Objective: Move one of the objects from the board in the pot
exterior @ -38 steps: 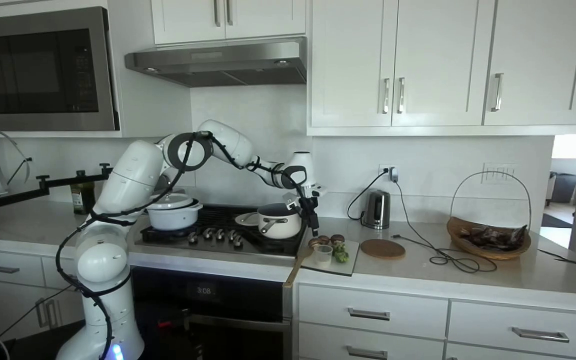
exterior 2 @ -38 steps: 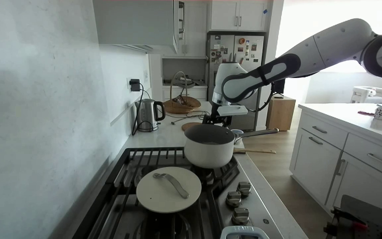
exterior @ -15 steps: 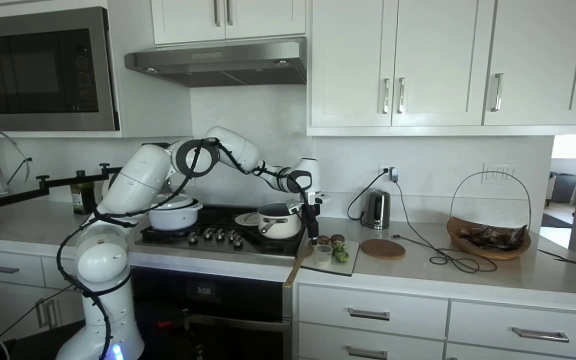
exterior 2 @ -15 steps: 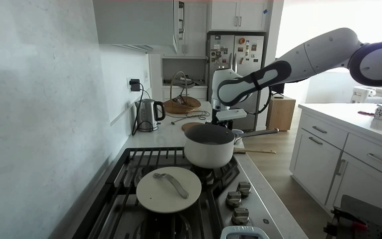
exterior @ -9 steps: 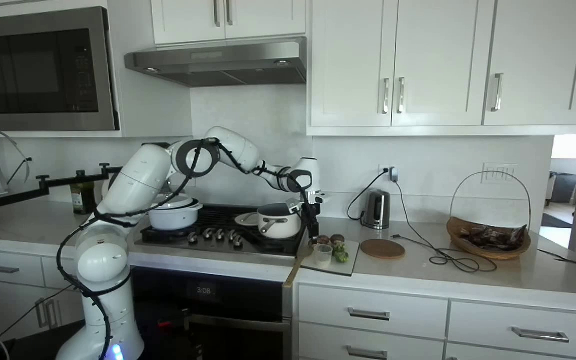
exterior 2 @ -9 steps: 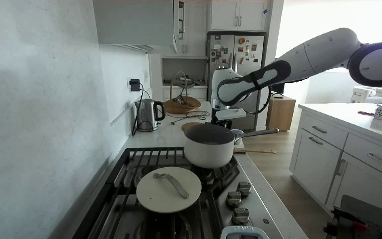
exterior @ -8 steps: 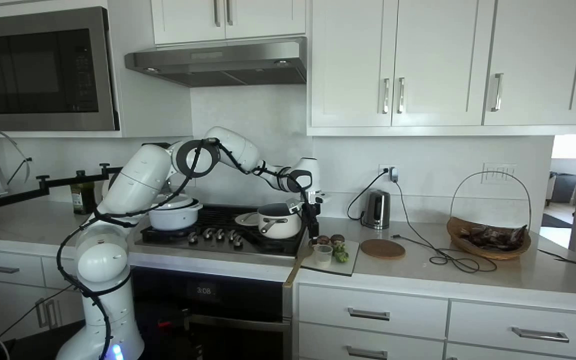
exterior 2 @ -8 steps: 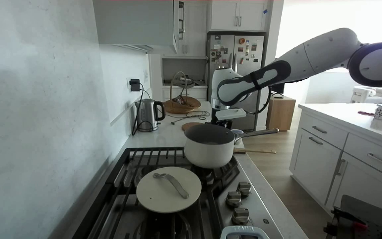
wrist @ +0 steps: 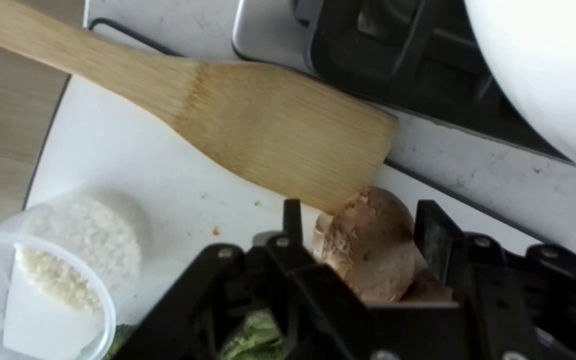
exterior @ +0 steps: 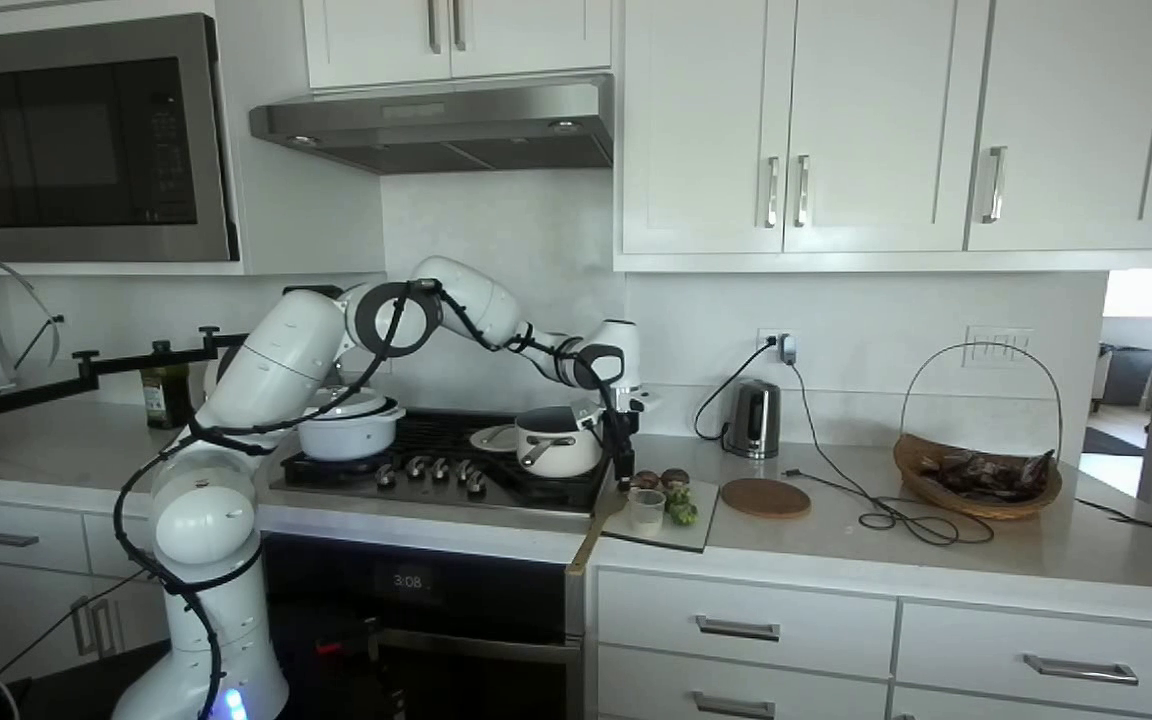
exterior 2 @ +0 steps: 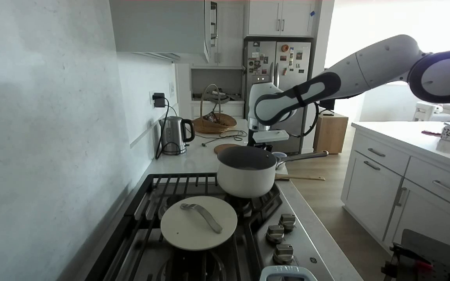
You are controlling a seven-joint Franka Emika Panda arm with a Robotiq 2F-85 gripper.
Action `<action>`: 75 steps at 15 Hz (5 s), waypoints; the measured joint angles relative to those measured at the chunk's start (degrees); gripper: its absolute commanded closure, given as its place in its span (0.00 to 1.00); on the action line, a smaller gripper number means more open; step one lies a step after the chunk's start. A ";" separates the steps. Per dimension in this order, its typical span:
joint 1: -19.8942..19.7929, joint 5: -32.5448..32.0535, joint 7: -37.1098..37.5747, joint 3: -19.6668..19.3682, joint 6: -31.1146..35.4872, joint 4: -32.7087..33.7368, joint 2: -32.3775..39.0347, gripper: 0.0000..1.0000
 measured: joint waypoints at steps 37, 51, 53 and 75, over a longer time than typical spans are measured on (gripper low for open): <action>0.16 1.06 -0.02 0.05 1.16 2.22 0.24 0.01; -0.32 -0.14 -0.03 -1.45 3.69 2.21 2.13 0.26; -0.31 -0.15 -0.03 -1.46 4.72 2.21 2.30 0.42; 0.06 -0.15 -0.12 -1.46 6.82 2.90 0.94 0.67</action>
